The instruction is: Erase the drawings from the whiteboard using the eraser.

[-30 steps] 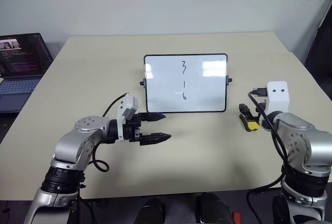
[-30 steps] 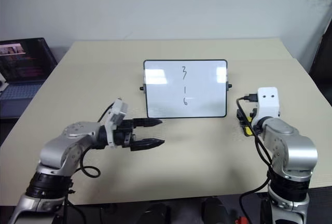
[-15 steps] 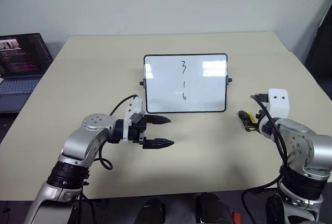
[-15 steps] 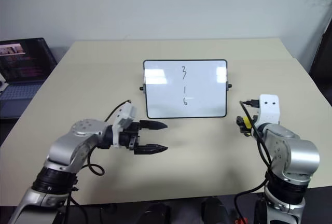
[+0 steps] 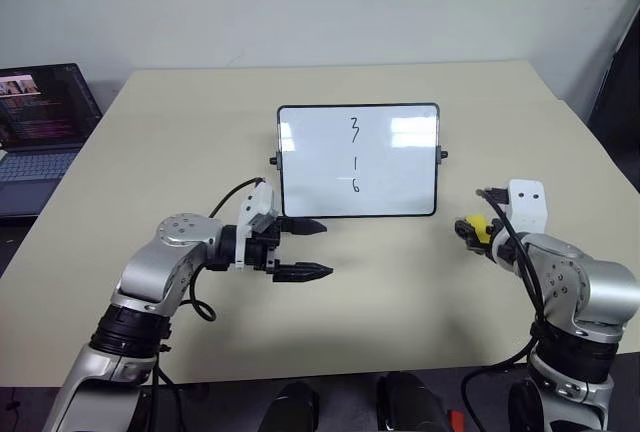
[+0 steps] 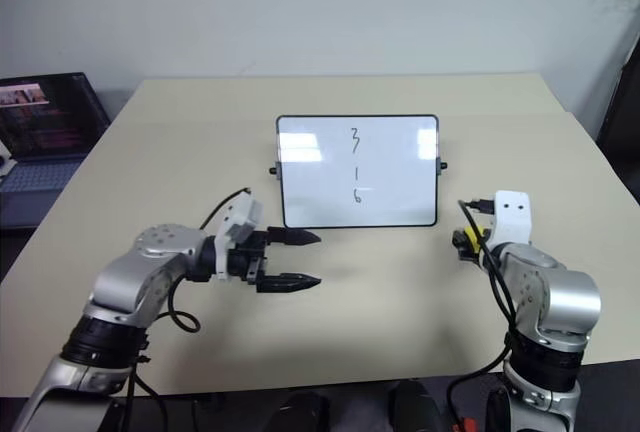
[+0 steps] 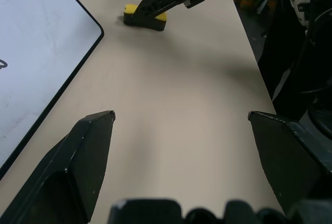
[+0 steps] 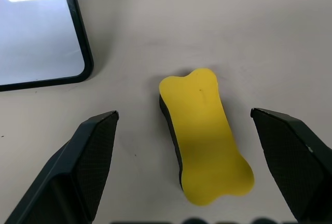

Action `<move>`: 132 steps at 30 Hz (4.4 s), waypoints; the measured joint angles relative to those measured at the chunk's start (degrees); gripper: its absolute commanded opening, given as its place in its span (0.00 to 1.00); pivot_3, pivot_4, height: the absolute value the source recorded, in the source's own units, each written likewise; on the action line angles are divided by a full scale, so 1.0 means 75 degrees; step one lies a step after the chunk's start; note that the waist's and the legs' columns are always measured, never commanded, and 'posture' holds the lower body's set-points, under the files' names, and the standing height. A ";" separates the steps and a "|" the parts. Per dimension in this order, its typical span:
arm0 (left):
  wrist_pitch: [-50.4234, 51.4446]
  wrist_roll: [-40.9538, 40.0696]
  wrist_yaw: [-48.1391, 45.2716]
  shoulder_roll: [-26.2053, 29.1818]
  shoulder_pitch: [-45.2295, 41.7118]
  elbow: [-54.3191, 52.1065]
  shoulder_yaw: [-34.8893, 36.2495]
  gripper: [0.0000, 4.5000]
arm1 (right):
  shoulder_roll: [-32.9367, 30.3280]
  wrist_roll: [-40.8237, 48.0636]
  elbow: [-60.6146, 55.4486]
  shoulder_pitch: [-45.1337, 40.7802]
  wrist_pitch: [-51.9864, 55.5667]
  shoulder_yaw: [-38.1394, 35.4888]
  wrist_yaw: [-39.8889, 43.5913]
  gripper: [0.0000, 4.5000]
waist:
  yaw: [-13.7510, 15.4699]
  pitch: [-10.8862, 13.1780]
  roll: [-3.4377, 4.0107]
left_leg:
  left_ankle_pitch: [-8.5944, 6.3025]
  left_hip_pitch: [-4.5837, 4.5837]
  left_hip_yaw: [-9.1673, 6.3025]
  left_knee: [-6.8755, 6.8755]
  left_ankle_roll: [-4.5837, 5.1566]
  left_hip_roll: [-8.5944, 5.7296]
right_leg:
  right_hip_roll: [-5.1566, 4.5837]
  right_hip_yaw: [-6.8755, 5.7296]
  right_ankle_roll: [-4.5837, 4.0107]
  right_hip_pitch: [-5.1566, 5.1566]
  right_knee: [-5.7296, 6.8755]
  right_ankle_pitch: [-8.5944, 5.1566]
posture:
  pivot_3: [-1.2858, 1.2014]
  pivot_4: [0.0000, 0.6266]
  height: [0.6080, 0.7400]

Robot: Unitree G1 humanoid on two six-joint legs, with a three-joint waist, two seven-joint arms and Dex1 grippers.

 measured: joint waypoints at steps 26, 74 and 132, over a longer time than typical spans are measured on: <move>-0.0060 0.0001 -0.0005 0.0070 0.0015 0.0000 0.0060 1.00 | -0.0242 0.0038 0.1284 0.0033 -0.1313 0.0331 0.0040 0.99 | -0.0001 0.0000 0.0000 | 0.0000 0.0000 0.0002 0.0000 0.0000 0.0000 | 0.0001 0.0001 0.0000 0.0000 0.0002 0.0000 | 0.52 0.24 1.00; -0.0173 0.0118 -0.0164 0.0077 0.0027 0.0033 0.0059 1.00 | -0.0938 0.0783 0.1454 0.0044 -0.1253 0.0255 0.0859 0.99 | -0.0003 0.0000 0.0000 | 0.0000 0.0001 0.0005 0.0001 0.0001 0.0000 | 0.0001 0.0001 -0.0001 0.0000 0.0005 0.0001 | 0.52 0.24 1.00; -0.0531 0.2349 0.5591 -0.2444 0.0400 -0.0189 0.0238 1.00 | 0.0146 0.0074 0.3569 -0.2837 -0.5299 0.2290 0.0392 0.25 | 0.0002 -0.0001 0.0000 | 0.0001 -0.0002 -0.0001 0.0023 -0.0001 -0.0006 | -0.0006 0.0007 -0.0003 -0.0010 0.0030 0.0004 | 0.52 0.24 1.00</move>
